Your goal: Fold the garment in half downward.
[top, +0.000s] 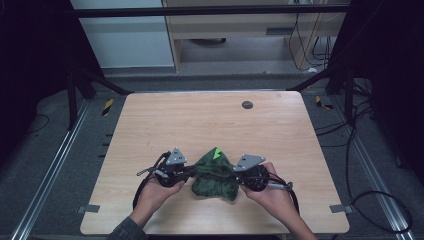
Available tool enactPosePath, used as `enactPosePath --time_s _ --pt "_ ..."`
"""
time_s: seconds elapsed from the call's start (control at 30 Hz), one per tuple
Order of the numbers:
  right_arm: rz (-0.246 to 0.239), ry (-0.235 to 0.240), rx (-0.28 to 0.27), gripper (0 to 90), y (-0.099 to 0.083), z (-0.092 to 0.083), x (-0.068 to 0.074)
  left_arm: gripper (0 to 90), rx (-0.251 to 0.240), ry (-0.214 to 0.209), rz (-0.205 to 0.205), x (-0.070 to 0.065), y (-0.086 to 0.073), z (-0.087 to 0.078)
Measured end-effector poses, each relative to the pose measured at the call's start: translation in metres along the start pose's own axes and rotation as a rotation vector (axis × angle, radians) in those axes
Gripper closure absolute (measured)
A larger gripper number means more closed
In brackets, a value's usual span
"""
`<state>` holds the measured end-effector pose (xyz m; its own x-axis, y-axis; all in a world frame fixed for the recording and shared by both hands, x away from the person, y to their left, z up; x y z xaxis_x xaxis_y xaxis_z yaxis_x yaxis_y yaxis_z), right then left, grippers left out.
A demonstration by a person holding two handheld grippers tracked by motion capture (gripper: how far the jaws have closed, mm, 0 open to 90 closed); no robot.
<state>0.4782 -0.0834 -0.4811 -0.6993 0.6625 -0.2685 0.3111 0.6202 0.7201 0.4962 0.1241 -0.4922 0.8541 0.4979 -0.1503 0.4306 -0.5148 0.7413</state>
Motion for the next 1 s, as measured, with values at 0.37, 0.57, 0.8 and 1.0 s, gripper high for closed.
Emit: enactPosePath --time_s 0.37,0.57,0.8,1.0 --pt "-0.021 0.039 0.038 82.6 -0.013 0.002 0.014 80.9 0.011 -0.021 -0.017 -0.005 -0.016 0.009" --pt "-0.016 0.047 0.041 82.0 -0.018 0.004 0.017 80.8 0.003 -0.015 -0.02 -0.005 -0.018 0.011" --pt "-0.021 0.049 0.043 80.5 -0.022 0.003 0.019 80.3 -0.006 -0.009 -0.02 -0.007 -0.022 0.012" --pt "-0.03 0.064 0.049 74.5 -0.025 0.003 0.023 80.0 -0.023 -0.023 -0.036 -0.009 -0.028 0.014"
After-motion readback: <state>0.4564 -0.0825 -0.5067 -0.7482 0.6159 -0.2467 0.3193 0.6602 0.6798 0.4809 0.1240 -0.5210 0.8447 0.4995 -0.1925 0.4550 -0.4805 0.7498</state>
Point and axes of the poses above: each handheld gripper's, and its own axes: z roughly forward along the jaws, y roughly out of its top, x roughly to its left, the point moved 6 cm from there along z, roughly forward along the jaws, and after that the axes turned 10 degrees about -y, right-handed, at the moved point
